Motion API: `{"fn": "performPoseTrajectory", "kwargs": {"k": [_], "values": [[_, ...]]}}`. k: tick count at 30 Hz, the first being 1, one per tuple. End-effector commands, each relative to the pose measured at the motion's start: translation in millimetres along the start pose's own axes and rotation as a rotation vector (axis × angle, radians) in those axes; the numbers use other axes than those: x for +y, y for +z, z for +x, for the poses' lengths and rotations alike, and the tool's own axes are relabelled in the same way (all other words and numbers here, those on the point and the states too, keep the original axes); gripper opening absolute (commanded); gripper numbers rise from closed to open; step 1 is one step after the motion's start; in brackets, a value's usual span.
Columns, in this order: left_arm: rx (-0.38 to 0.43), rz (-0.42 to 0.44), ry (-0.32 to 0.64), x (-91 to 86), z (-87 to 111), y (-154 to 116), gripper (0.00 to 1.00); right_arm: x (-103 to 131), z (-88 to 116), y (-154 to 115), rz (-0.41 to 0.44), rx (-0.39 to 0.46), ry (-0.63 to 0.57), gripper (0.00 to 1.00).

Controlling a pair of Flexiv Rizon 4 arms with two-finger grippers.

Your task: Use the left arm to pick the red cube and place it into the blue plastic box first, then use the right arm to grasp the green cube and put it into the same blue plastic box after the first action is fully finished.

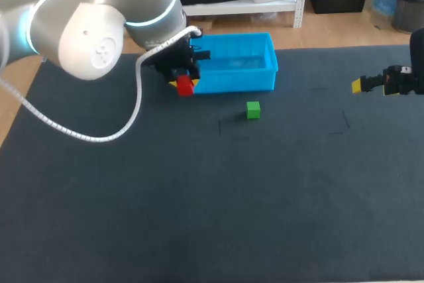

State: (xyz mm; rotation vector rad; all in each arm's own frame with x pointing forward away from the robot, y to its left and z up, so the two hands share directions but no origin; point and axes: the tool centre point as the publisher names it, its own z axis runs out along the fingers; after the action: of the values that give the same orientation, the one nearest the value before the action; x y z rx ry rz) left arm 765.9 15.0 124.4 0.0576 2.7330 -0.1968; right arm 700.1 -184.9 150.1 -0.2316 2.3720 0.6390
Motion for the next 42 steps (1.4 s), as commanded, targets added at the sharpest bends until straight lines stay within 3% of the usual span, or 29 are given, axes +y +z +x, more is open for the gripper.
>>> {"fn": "performPoseTrajectory", "kwargs": {"k": [1,13,27,42], "values": [[-0.019,0.009,0.002,0.4,3.6,-0.3,0.0,-0.1,0.0,-0.1,0.001,0.001,0.0,1.0],[-0.02,0.026,0.04,-16.4,-17.1,-5.6,0.0,-0.1,0.0,-0.1,0.001,0.001,0.0,1.0],[-0.047,0.024,0.055,-45.8,-74.1,15.3,0.0,-0.1,0.0,-0.1,0.001,0.001,0.0,1.0],[-0.087,0.026,0.096,-47.1,-128.5,44.7,0.0,-0.1,0.0,-0.1,0.001,0.001,0.0,1.0]]}}
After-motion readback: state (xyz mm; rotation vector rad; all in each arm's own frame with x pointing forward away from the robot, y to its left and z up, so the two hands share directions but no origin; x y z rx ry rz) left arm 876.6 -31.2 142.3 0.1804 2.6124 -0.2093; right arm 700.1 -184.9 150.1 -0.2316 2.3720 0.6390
